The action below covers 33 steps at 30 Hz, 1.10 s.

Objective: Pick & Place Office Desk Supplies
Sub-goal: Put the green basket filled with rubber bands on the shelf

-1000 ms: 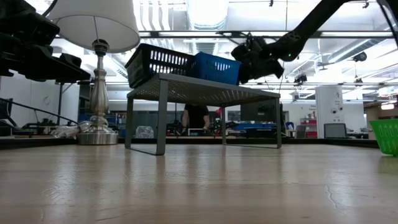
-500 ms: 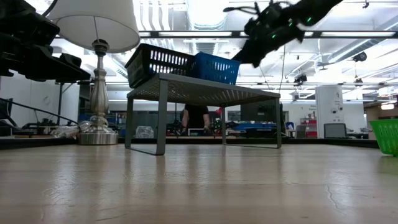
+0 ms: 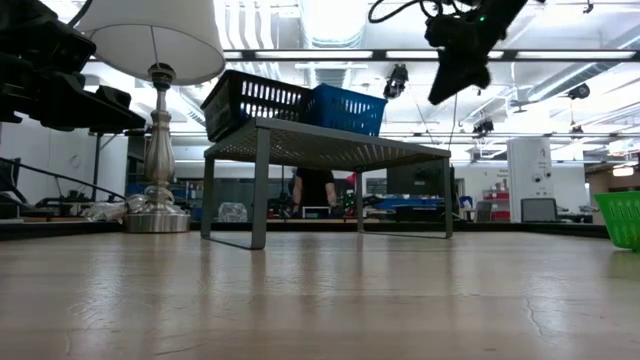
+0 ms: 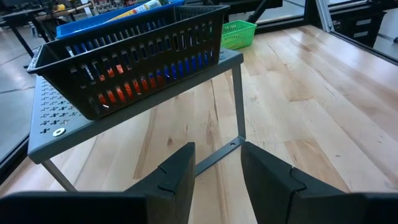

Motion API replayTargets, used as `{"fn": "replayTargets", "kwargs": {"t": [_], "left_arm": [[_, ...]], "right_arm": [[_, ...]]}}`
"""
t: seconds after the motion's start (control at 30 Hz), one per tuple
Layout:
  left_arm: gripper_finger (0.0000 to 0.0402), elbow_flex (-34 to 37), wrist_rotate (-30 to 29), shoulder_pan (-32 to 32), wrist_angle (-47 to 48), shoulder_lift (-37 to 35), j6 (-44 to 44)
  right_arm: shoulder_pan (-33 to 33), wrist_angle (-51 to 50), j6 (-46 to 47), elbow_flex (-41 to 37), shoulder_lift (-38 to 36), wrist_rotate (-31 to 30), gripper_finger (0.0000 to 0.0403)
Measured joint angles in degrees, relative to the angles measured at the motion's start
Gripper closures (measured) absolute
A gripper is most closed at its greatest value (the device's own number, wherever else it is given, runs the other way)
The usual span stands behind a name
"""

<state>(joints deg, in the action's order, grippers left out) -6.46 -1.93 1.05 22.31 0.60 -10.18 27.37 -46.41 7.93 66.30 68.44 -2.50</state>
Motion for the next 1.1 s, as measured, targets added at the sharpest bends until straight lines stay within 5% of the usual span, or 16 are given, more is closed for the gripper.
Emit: {"fn": "replayTargets", "kwargs": {"t": [0.17,0.6,0.87,1.1], "left_arm": [[0.0268,0.0,0.0,0.0,0.0,0.0,0.0],[0.0268,0.0,0.0,0.0,0.0,0.0,0.0],[0.0268,0.0,0.0,0.0,0.0,0.0,0.0],[0.0268,0.0,0.0,0.0,0.0,0.0,0.0]], "right_arm": [[-5.3,-7.1,8.3,0.0,-0.9,-0.5,0.0335],[-19.8,-32.3,3.7,-0.9,-0.8,-0.8,0.0335],[-31.9,-30.7,5.6,-6.5,-4.1,-9.3,0.0319],[-38.3,-28.9,7.9,-14.0,-9.4,-8.2,0.0286]]}}
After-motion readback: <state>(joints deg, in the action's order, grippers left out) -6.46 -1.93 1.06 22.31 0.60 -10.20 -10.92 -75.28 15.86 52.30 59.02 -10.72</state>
